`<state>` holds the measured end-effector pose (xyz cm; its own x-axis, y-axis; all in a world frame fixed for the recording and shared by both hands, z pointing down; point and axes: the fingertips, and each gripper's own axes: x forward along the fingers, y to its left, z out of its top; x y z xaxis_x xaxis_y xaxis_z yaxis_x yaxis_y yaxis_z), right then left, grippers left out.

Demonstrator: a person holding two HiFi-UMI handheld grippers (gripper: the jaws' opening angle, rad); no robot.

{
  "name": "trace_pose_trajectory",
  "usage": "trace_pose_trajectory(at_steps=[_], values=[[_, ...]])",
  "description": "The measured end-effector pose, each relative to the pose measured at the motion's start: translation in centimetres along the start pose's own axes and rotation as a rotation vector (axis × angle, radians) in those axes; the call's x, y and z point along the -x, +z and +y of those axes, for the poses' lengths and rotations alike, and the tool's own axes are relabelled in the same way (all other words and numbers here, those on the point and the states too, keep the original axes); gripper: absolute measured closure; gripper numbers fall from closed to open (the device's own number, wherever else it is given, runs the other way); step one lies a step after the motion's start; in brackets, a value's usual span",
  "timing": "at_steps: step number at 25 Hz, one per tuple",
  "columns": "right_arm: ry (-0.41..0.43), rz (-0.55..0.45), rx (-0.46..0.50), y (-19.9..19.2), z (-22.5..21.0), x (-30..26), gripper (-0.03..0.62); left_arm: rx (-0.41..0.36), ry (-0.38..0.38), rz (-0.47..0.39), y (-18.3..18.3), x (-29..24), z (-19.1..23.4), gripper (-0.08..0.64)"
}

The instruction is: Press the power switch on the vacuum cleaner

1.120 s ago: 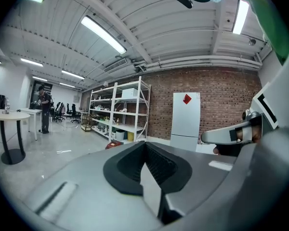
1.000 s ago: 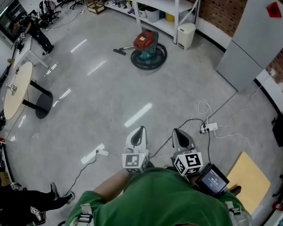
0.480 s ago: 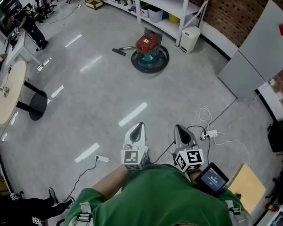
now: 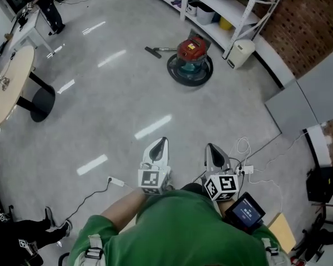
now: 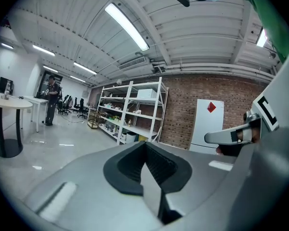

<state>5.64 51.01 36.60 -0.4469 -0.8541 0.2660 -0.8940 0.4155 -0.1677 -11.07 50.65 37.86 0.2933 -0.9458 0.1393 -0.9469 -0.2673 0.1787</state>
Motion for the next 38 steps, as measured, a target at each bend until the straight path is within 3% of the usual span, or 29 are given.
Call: trace_pose_trajectory(at_steps=[12,16,24,38], values=[[0.080,-0.003,0.022,2.3,2.4,-6.9,0.591,0.005,0.016,-0.004,1.9,-2.1,4.7,0.554],[0.110,0.008,0.028,2.5,2.0,-9.2,0.591,-0.011,0.049,0.019,0.9,-3.6,6.2,0.554],[0.160,-0.014,0.008,5.0,-1.5,-15.8,0.590,0.007,0.082,0.010,2.9,-10.0,7.2,0.554],[0.253,-0.004,-0.041,8.4,-8.6,-26.3,0.589,-0.051,0.193,0.030,5.3,-22.1,8.5,0.554]])
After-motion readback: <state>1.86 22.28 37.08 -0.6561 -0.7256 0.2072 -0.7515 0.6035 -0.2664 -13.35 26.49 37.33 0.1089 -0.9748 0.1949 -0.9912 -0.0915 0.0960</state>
